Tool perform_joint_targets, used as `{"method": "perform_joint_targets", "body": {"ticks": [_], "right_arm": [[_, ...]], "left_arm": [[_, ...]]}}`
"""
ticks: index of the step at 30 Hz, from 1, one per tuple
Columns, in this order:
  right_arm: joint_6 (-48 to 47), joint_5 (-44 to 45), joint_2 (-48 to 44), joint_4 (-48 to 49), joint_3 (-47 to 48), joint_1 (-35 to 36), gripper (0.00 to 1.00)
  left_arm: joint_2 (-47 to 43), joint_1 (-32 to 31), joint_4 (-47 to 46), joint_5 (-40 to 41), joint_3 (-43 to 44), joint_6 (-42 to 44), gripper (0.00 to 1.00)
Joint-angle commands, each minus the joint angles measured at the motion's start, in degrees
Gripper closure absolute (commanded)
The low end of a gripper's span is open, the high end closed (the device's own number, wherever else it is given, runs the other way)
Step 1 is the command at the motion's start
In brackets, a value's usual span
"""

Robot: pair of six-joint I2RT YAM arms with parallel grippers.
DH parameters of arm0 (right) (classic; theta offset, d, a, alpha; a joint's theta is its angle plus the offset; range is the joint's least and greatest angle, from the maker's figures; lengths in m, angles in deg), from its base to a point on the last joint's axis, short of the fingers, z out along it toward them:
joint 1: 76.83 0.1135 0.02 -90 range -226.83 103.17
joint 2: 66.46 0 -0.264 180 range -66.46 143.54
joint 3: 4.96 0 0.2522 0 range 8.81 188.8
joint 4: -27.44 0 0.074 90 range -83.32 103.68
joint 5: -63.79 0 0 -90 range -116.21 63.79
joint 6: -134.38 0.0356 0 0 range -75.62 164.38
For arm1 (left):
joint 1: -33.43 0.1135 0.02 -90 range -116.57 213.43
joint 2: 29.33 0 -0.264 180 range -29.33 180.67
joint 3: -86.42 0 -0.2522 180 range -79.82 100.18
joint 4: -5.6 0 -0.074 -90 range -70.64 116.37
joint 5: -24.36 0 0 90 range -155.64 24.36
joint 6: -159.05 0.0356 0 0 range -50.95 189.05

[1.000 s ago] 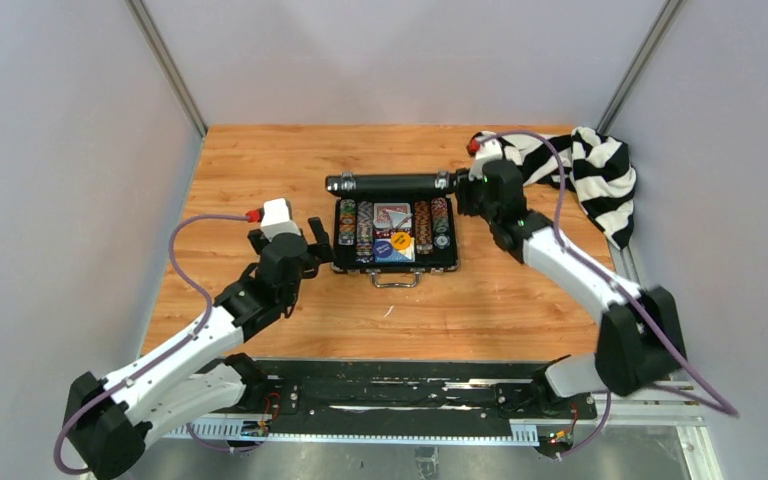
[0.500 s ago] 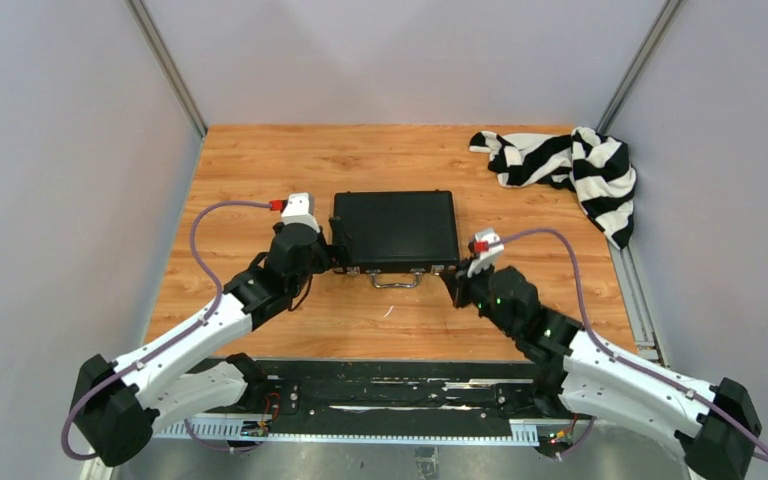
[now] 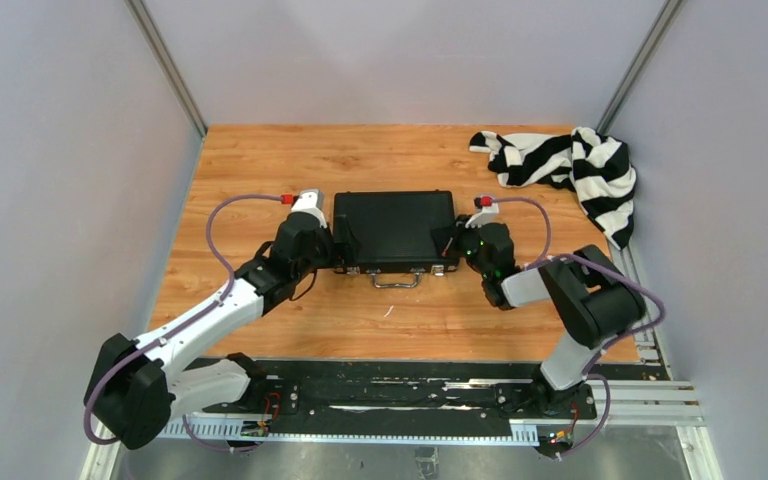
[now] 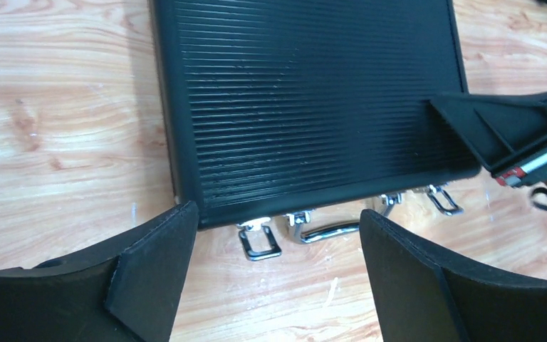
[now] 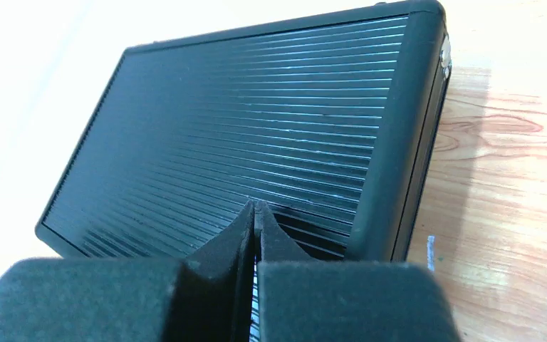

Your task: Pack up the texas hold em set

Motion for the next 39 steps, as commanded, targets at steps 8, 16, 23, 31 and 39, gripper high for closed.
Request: {"method": "perform_joint_targets", "body": {"ticks": [8,16,23,31,39], "right_arm": [[10.34,-6.55,17.02,22.80,-9.95,-1.06,0.99],[10.48,-7.51,18.69,23.28,-9.98,-1.10,0.99],[10.62,-8.02,18.70,24.48,-10.47,-1.41,0.99],[10.08,-10.35,14.65,25.62,-12.41,-1.34,0.99],[7.53,-11.70,-6.03,11.30,-12.85,1.31,0.99]], "left_arm": [[10.05,2.23,-15.90,-24.23,-2.70,-4.83,0.58],[15.27,3.45,-18.44,-23.25,-9.67,-7.02,1.00],[36.09,4.25,-25.13,-19.77,-14.58,-13.59,1.00],[24.81,3.83,-27.73,-17.22,-17.99,-13.64,1.00],[-4.82,3.19,-7.44,-15.98,-12.64,-9.74,0.77]]}}
